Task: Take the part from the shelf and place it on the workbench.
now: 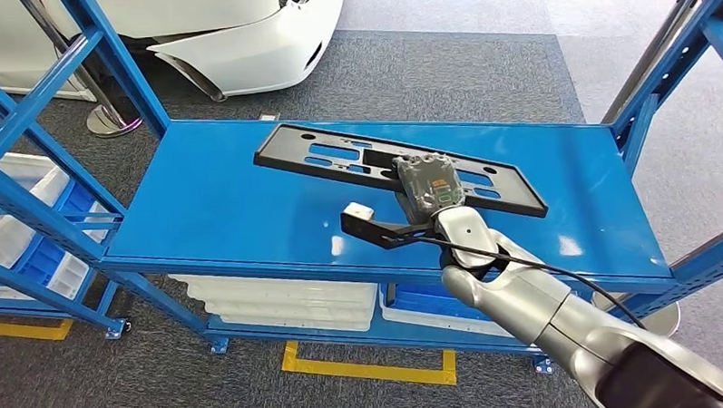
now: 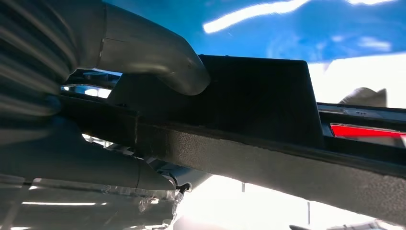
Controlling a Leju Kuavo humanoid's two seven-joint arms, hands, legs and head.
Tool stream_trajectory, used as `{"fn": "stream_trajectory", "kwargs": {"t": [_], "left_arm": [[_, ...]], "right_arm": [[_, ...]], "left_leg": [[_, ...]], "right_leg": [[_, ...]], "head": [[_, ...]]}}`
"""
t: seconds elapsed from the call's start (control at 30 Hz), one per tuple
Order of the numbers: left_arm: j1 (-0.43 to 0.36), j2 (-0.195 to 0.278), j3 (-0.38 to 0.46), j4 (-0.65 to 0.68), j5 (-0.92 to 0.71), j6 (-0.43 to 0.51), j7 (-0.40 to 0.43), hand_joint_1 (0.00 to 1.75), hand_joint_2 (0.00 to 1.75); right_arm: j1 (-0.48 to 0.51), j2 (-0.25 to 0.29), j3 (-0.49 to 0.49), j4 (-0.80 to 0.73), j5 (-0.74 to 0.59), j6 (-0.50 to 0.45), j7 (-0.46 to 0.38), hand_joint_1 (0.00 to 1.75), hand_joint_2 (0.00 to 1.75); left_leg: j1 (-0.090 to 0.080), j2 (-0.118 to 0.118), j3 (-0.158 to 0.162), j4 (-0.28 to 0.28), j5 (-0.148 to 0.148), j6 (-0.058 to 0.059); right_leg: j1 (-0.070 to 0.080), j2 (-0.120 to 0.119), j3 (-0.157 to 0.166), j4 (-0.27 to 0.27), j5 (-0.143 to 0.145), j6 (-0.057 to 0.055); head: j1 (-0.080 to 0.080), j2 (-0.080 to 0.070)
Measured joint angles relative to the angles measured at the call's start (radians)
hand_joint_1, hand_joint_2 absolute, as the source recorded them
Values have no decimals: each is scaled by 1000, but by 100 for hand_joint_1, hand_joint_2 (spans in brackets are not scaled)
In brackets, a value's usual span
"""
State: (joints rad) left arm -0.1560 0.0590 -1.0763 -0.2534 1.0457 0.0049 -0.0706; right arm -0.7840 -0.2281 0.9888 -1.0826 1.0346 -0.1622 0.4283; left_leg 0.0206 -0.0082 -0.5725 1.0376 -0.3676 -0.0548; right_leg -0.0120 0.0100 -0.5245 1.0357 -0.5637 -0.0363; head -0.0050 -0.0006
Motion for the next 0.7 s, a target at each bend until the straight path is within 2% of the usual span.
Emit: {"fn": "stream_trajectory", "kwargs": {"t": [0.17, 0.3, 0.47, 0.7], "left_arm": [[-2, -4, -3, -2, -24, -2, 4, 0, 0], [-5, -6, -4, -3, -33, -12, 10, 0, 175], [-8, -10, -5, -3, -40, -22, 16, 0, 175], [-7, -11, -5, -3, -23, 16, 28, 0, 175]], "right_arm": [[0, -13, 0, -116, 24, 35, 4, 175, 175], [2, -23, 0, -180, 27, 48, 5, 175, 175], [8, -32, 0, -229, 27, 58, 4, 175, 175], [26, -49, -1, -271, -4, 58, 2, 175, 175]], "left_leg": [[0, 0, 0, 0, 0, 0], [0, 0, 0, 0, 0, 0], [0, 0, 0, 0, 0, 0], [0, 0, 0, 0, 0, 0]], "right_leg": [[0, 0, 0, 0, 0, 0], [0, 0, 0, 0, 0, 0], [0, 0, 0, 0, 0, 0], [0, 0, 0, 0, 0, 0]], "head": [[1, 0], [1, 0], [1, 0], [1, 0]]}}
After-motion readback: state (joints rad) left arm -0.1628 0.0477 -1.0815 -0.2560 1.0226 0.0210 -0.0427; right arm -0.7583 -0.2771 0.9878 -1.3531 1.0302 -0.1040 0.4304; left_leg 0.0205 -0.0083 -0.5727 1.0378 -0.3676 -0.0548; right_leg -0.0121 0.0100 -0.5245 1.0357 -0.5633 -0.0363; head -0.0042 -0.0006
